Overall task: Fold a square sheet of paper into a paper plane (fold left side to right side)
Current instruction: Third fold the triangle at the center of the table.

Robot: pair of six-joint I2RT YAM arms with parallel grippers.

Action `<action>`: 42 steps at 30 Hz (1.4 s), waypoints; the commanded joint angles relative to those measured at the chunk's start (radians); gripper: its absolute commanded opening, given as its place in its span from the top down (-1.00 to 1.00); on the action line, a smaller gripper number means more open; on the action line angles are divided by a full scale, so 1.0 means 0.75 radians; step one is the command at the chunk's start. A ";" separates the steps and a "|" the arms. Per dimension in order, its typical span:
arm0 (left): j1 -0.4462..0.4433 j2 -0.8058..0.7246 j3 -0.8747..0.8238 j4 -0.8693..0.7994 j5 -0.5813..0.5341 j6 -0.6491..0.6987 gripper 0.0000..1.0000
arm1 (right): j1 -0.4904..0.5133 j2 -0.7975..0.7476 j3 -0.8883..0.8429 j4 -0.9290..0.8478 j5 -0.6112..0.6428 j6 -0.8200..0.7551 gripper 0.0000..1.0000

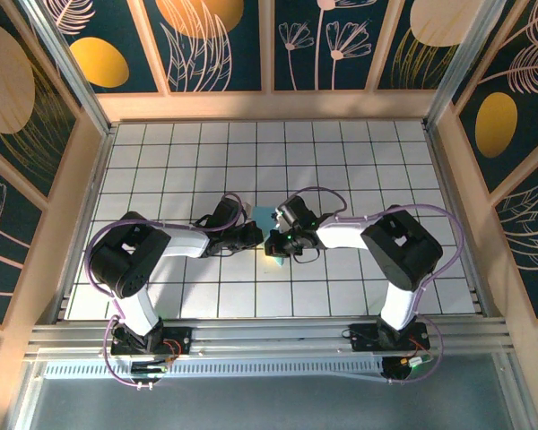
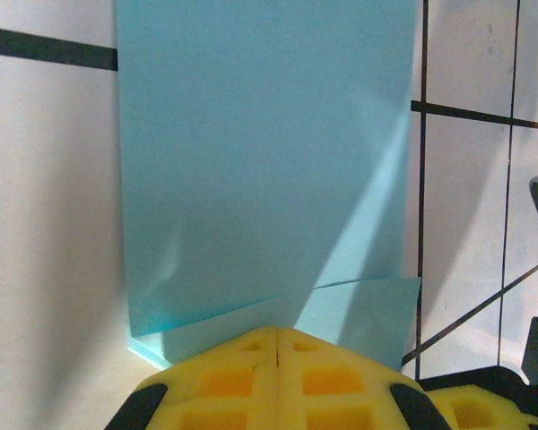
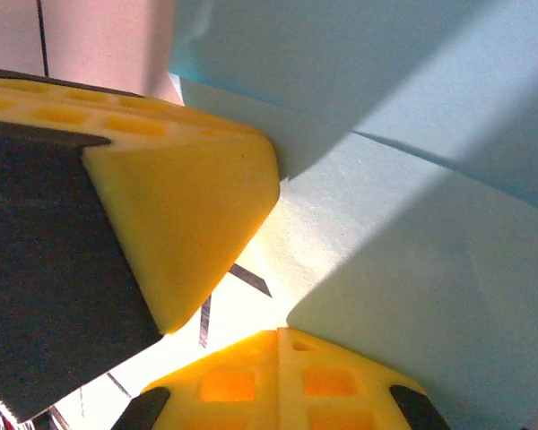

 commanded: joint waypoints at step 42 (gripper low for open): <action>-0.005 -0.209 -0.002 0.042 -0.055 -0.231 0.46 | -0.312 -0.332 -0.298 0.325 -0.075 -0.421 0.11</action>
